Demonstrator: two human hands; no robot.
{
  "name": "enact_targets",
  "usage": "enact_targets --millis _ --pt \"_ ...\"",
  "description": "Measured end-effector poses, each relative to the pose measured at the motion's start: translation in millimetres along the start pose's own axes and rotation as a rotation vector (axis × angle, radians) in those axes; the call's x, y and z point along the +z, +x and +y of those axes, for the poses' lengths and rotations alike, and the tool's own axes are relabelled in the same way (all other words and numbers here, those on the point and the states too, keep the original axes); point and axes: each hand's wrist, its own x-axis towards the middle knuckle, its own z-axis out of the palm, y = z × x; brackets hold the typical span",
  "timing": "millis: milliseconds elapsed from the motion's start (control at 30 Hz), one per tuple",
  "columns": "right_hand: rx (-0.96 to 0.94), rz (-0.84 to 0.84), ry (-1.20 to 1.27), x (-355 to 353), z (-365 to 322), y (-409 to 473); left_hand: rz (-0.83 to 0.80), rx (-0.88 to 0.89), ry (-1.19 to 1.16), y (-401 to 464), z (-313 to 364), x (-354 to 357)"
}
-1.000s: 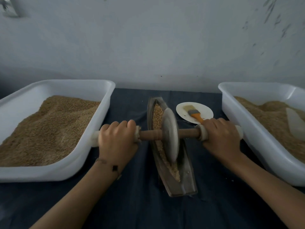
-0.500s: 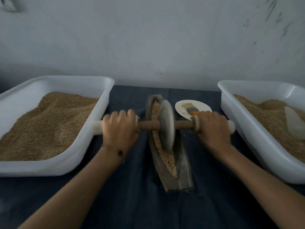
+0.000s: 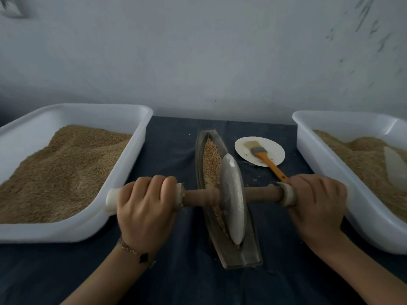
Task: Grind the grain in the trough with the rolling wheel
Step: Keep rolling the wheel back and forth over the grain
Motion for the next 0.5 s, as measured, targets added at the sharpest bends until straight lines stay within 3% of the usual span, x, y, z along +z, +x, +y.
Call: enact_targets --millis 200,267,367,500 --pt "0.066 -0.087 -0.03 27 1 12 -0.155 0.009 -0.087 16 -7 24" --pt "0.093 -0.296 -0.05 41 9 33 -0.353 -0.004 -0.13 34 -13 40" --pt "0.129 -0.721 -0.137 64 23 69 -0.727 -0.098 0.004 57 -21 69" --pt "0.11 -0.995 -0.105 99 39 120 -1.03 -0.244 -0.136 81 -31 98"
